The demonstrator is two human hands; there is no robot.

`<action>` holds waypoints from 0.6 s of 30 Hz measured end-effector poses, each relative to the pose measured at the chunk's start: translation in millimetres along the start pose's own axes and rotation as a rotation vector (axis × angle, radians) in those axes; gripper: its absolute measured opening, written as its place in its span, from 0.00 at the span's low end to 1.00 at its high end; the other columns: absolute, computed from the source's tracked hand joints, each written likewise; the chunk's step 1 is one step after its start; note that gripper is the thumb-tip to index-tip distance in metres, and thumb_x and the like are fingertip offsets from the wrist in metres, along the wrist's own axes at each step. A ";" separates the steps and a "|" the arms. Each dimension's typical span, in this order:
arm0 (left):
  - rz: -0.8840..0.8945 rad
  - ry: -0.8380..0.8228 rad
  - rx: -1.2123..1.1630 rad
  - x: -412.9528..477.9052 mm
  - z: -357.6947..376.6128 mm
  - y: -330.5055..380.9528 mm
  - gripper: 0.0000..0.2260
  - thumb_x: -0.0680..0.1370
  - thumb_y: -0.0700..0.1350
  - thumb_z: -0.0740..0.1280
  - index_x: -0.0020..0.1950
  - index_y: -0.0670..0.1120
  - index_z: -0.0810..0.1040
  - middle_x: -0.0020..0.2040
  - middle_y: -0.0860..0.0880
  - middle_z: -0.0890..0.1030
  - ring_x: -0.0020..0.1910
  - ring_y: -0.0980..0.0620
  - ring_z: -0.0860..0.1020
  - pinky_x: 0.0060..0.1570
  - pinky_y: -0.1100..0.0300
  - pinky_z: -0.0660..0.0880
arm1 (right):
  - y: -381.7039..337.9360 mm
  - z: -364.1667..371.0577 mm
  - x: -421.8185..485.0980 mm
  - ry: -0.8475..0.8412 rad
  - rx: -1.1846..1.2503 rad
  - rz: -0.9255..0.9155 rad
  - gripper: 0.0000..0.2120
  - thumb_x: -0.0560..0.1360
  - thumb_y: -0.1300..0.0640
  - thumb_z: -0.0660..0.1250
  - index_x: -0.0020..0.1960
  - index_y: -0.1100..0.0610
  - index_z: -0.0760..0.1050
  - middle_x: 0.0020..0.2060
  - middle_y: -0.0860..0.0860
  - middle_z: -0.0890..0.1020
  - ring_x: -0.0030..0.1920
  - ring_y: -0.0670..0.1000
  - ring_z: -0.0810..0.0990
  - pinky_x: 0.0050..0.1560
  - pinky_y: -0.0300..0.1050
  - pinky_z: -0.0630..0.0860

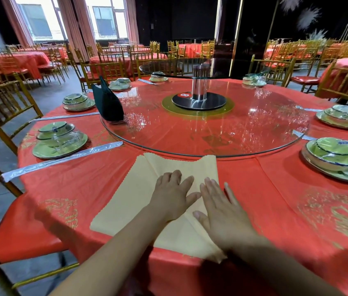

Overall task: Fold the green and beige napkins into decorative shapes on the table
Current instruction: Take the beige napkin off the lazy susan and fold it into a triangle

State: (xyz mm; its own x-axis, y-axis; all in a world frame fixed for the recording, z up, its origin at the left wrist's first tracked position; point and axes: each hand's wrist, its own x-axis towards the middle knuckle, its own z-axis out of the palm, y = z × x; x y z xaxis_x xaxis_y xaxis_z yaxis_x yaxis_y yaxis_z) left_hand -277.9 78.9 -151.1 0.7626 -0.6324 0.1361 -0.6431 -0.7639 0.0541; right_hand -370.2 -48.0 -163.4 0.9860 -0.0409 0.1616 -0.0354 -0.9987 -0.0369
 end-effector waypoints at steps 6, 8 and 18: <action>-0.020 -0.042 0.004 1.8 -1.6 0.1 0.34 0.73 0.69 0.41 0.73 0.53 0.59 0.70 0.45 0.62 0.67 0.43 0.61 0.66 0.51 0.58 | 1.3 -1.3 -22.4 -0.032 -0.035 -0.006 0.37 0.80 0.43 0.35 0.59 0.62 0.77 0.59 0.57 0.79 0.64 0.51 0.74 0.66 0.51 0.53; -0.018 -0.053 -0.005 2.2 -1.3 -0.2 0.29 0.77 0.66 0.46 0.73 0.53 0.59 0.70 0.45 0.62 0.67 0.43 0.61 0.66 0.51 0.58 | 5.6 -1.3 -33.7 -0.051 -0.040 -0.031 0.36 0.80 0.43 0.35 0.59 0.62 0.77 0.59 0.56 0.79 0.70 0.50 0.62 0.67 0.51 0.52; -0.004 -0.028 0.008 1.8 0.3 -0.6 0.39 0.67 0.68 0.34 0.72 0.53 0.61 0.67 0.45 0.65 0.64 0.43 0.63 0.64 0.51 0.59 | 22.8 -46.3 -18.1 -0.124 0.063 -0.155 0.58 0.59 0.30 0.16 0.74 0.55 0.59 0.75 0.49 0.58 0.75 0.42 0.52 0.69 0.38 0.33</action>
State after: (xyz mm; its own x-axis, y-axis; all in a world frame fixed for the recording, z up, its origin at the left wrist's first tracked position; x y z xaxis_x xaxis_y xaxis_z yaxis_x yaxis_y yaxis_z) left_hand -276.1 78.2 -151.2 0.7668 -0.6326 0.1085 -0.6396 -0.7673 0.0464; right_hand -396.4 -71.4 -121.4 0.9915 0.1215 0.0472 0.1251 -0.9887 -0.0830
